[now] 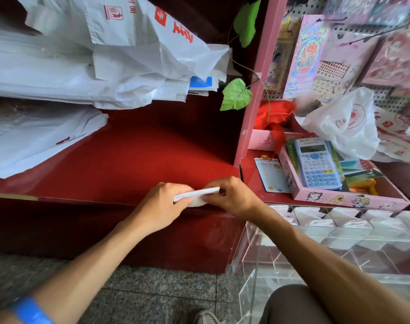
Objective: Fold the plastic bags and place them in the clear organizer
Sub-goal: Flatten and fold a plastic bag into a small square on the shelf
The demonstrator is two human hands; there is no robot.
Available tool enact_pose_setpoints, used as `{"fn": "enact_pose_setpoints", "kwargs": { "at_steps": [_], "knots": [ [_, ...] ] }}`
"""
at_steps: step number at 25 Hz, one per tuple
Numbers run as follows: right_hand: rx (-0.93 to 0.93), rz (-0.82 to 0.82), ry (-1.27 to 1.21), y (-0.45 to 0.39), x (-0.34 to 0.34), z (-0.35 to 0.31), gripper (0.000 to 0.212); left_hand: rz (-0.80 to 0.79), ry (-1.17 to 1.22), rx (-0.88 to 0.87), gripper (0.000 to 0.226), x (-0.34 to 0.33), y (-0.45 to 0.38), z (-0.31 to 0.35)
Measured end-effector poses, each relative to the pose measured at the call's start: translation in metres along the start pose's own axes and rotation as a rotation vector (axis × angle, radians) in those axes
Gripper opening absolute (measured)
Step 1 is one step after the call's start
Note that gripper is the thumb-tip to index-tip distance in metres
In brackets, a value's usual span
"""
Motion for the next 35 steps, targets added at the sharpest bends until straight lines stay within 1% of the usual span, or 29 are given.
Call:
{"fn": "enact_pose_setpoints", "kwargs": {
  "at_steps": [1, 3, 4, 7, 8, 9, 10, 12, 13, 14, 16, 18, 20, 21, 22, 25, 26, 27, 28, 31, 35],
  "knots": [
    [-0.051, 0.019, -0.092, 0.007, 0.013, 0.005, 0.011, 0.007, 0.034, 0.009, 0.019, -0.006, -0.004, 0.009],
    [-0.112, 0.069, -0.229, 0.020, 0.039, 0.011, 0.006, 0.044, 0.100, 0.036, 0.032, -0.017, -0.014, 0.026],
    [-0.132, 0.110, -0.281, 0.028, 0.051, 0.012, 0.004, 0.053, 0.125, 0.044, 0.033, -0.023, -0.019, 0.033],
    [-0.183, 0.305, -0.372, 0.066, 0.085, 0.025, 0.004, 0.007, 0.173, -0.024, 0.025, -0.050, -0.029, 0.061],
    [-0.198, 0.368, -0.384, 0.082, 0.095, 0.032, 0.007, -0.022, 0.181, -0.055, 0.026, -0.060, -0.030, 0.070],
    [-0.217, 0.417, -0.390, 0.099, 0.102, 0.039, 0.009, -0.058, 0.158, -0.083, 0.038, -0.070, -0.032, 0.077],
    [-0.238, 0.454, -0.388, 0.115, 0.108, 0.046, 0.010, -0.106, 0.105, -0.104, 0.058, -0.081, -0.033, 0.083],
    [-0.272, 0.500, -0.364, 0.141, 0.116, 0.057, 0.013, -0.246, -0.025, -0.084, 0.100, -0.105, -0.032, 0.085],
    [-0.277, 0.513, -0.336, 0.151, 0.121, 0.060, 0.014, -0.329, -0.102, -0.068, 0.114, -0.118, -0.031, 0.085],
    [-0.274, 0.516, -0.292, 0.160, 0.125, 0.062, 0.015, -0.390, -0.190, -0.068, 0.122, -0.130, -0.030, 0.084],
    [-0.269, 0.505, -0.201, 0.173, 0.129, 0.065, 0.016, -0.427, -0.316, -0.094, 0.121, -0.145, -0.032, 0.084],
    [-0.280, 0.495, -0.165, 0.183, 0.130, 0.069, 0.017, -0.408, -0.337, -0.117, 0.121, -0.150, -0.035, 0.082],
    [-0.290, 0.529, -0.199, 0.194, 0.136, 0.075, 0.016, -0.383, -0.322, -0.146, 0.127, -0.149, -0.035, 0.080],
    [-0.297, 0.579, -0.234, 0.202, 0.145, 0.080, 0.016, -0.375, -0.317, -0.158, 0.131, -0.148, -0.035, 0.080],
    [-0.317, 0.663, -0.276, 0.213, 0.159, 0.087, 0.016, -0.372, -0.312, -0.166, 0.134, -0.148, -0.035, 0.080],
    [-0.449, 1.018, -0.315, 0.264, 0.221, 0.128, 0.018, -0.373, -0.302, -0.164, 0.133, -0.148, -0.035, 0.080],
    [-0.504, 1.094, -0.293, 0.280, 0.238, 0.143, 0.016, -0.372, -0.300, -0.164, 0.132, -0.148, -0.035, 0.080],
    [-0.558, 1.126, -0.249, 0.294, 0.251, 0.157, 0.013, -0.374, -0.299, -0.163, 0.131, -0.148, -0.034, 0.080],
    [-0.609, 1.127, -0.185, 0.304, 0.259, 0.169, 0.012, -0.377, -0.297, -0.161, 0.130, -0.148, -0.034, 0.080],
    [-0.715, 1.067, 0.020, 0.318, 0.265, 0.184, 0.019, -0.389, -0.298, -0.155, 0.127, -0.148, -0.034, 0.079],
    [-0.761, 1.018, 0.193, 0.317, 0.275, 0.181, 0.018, -0.391, -0.298, -0.160, 0.131, -0.148, -0.034, 0.080]
  ]
}}
Point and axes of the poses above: each hand's wrist, its own y-axis away from the middle knuckle, its own x-axis out of the back of the hand, z = x × y, the point moved 6 cm from there along -y, towards the middle knuckle, and after that the axes turned 5 degrees about y, right-handed, at the moved point
